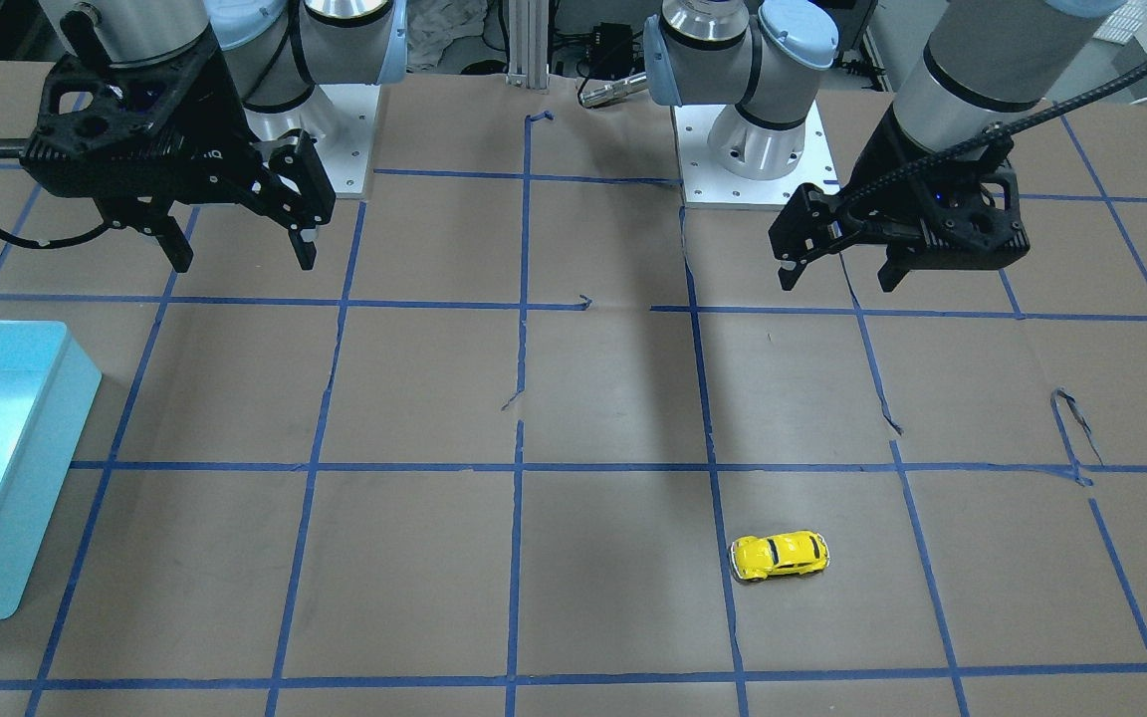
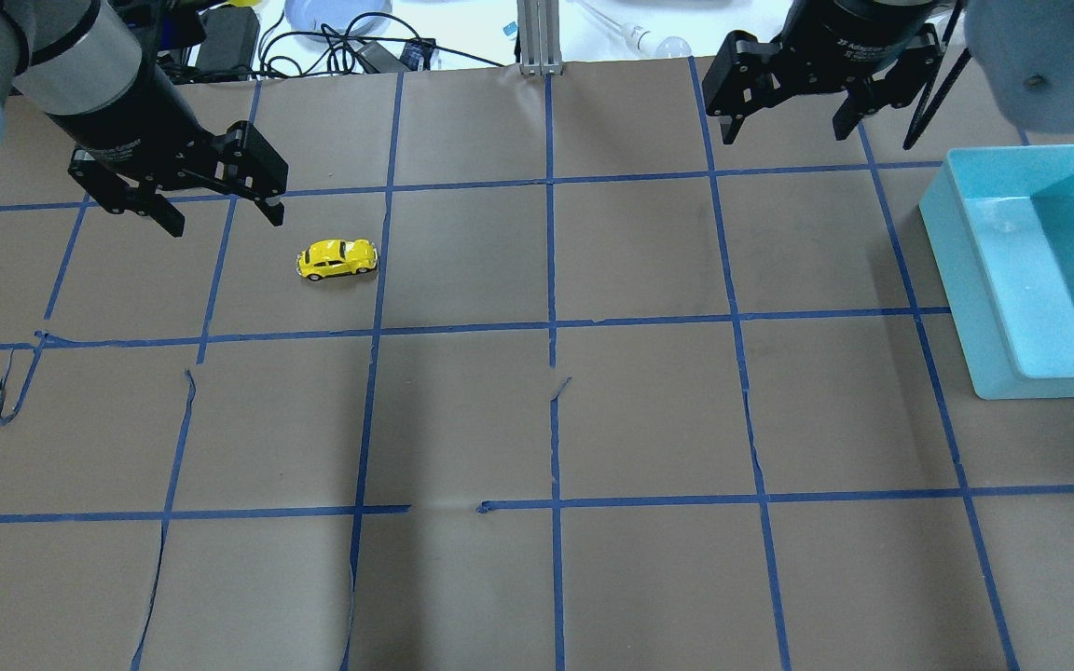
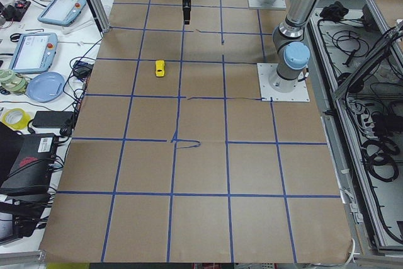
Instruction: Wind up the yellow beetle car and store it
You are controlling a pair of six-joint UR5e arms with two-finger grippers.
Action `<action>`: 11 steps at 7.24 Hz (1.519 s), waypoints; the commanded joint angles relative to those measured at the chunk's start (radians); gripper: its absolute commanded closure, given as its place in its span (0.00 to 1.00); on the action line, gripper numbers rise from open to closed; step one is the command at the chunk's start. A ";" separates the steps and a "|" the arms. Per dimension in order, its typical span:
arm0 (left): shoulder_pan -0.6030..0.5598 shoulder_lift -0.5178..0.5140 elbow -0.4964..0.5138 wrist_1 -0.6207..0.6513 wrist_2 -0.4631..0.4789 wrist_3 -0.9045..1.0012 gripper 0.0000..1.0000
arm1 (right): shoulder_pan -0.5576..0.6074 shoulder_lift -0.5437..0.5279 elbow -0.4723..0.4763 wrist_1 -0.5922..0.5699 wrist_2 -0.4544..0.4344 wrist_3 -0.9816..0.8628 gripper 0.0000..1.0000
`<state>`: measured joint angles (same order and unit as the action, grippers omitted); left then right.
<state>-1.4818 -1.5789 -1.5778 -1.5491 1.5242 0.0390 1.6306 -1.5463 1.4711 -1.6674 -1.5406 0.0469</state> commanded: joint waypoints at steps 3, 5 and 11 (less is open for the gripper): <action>0.000 -0.004 -0.001 0.000 -0.001 -0.002 0.00 | 0.000 0.000 0.000 0.000 0.000 -0.001 0.00; 0.000 0.000 -0.001 -0.002 -0.002 -0.002 0.00 | 0.000 0.000 0.000 0.000 0.000 -0.001 0.00; 0.000 0.007 0.002 -0.009 0.042 -0.002 0.00 | 0.000 0.000 0.000 0.000 0.000 -0.001 0.00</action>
<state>-1.4818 -1.5761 -1.5770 -1.5581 1.5449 0.0368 1.6312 -1.5463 1.4711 -1.6674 -1.5406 0.0460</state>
